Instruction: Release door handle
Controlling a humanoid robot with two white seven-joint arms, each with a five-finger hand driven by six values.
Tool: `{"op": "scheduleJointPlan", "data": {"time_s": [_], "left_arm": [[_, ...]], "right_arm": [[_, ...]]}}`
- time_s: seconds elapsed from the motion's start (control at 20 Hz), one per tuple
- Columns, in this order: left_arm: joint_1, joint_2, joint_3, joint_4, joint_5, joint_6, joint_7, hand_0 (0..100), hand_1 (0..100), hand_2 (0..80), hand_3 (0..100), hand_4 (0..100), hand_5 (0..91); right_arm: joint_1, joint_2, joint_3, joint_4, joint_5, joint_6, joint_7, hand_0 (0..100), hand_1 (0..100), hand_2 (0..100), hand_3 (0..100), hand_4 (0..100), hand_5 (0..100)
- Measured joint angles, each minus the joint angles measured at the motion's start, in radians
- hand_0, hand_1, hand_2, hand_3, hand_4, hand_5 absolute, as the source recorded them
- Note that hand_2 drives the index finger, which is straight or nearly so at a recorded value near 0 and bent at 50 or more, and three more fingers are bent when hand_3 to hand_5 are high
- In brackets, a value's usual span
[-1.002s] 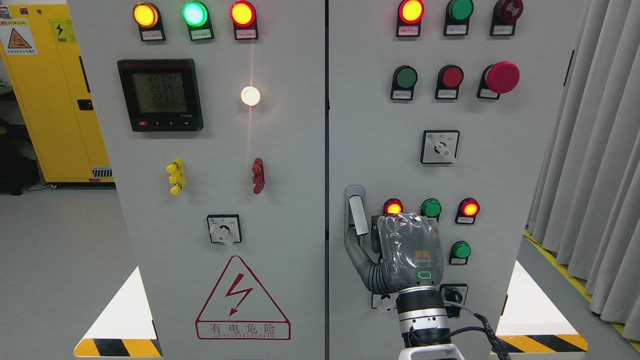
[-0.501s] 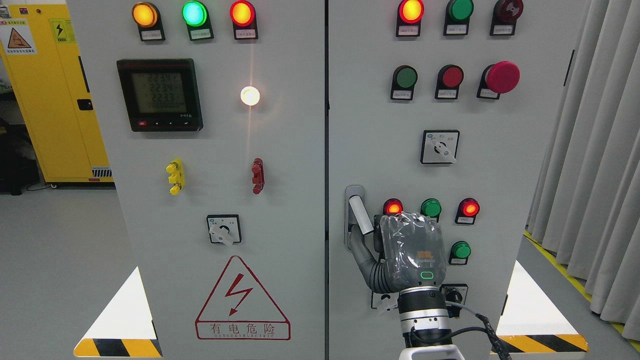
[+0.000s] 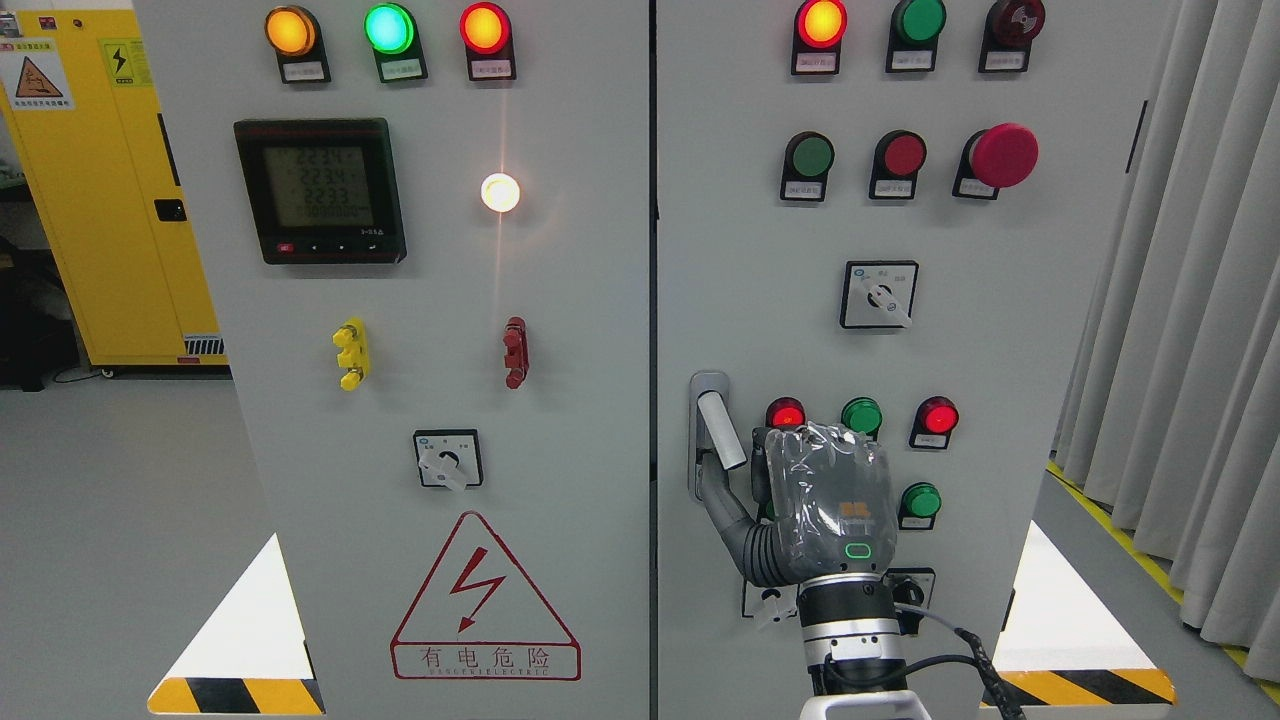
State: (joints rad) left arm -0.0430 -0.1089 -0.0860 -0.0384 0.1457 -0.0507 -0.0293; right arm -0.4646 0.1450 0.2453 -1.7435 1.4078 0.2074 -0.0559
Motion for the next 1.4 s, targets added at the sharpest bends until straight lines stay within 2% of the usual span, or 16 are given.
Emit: {"op": "scheduleJointPlan", "data": {"time_s": [0.3, 0.8, 1.4], "left_arm": [[0.0, 0.0, 0.0, 0.0, 0.0, 0.0, 0.0, 12, 56, 0.0, 0, 0, 0.0], [0.0, 0.0, 0.0, 0.0, 0.0, 0.0, 0.0, 12, 56, 0.0, 0, 0, 0.0], [0.0, 0.0, 0.0, 0.0, 0.0, 0.0, 0.0, 12, 56, 0.0, 0, 0, 0.0]], "right_arm": [[0.001, 0.0, -0.005, -0.001, -0.001, 0.0, 0.001, 48, 39, 93, 100, 97, 93], [0.002, 0.001, -0.015, -0.006, -0.001, 0.0, 0.004, 52, 39, 93, 100, 97, 93], [0.003, 0.002, -0.021, -0.011, -0.012, 0.0, 0.008, 66, 36, 93, 100, 97, 93]]}}
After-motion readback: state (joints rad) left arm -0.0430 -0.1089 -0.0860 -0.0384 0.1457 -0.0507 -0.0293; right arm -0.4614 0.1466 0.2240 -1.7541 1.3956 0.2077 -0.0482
